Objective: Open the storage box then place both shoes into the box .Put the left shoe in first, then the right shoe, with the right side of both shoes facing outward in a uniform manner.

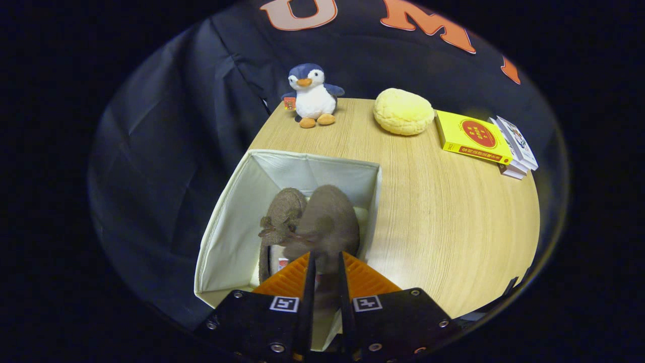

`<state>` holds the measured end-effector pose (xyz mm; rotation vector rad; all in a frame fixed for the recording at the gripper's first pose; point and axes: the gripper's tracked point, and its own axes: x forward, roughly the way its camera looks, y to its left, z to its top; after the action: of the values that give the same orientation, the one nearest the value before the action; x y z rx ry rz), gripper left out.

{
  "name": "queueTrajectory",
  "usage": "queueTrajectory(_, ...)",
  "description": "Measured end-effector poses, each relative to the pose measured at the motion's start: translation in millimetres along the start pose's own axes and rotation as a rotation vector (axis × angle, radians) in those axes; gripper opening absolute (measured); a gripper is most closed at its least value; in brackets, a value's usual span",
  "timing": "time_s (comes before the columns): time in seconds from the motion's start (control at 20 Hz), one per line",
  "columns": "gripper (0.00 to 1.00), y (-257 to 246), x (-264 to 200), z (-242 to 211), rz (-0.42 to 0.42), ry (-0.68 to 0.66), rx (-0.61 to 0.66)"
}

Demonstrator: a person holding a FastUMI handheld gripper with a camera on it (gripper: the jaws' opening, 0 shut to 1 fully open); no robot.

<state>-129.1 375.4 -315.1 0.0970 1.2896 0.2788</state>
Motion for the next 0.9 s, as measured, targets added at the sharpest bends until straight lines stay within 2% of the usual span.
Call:
queueTrajectory(0.25,0.38,-4.6,-34.2,21.4,0.098,-0.083,0.054)
queueTrajectory(0.6,0.72,-62.9,-98.3,69.9,0.128,-0.346,0.033)
queueTrajectory(0.7,0.80,-87.3,-119.3,85.8,0.127,-0.436,0.043)
queueTrajectory(0.8,0.87,-123.4,-138.9,97.7,0.081,-0.501,0.056)
queueTrajectory(0.9,0.90,-153.0,-156.8,110.8,0.054,-0.566,0.080)
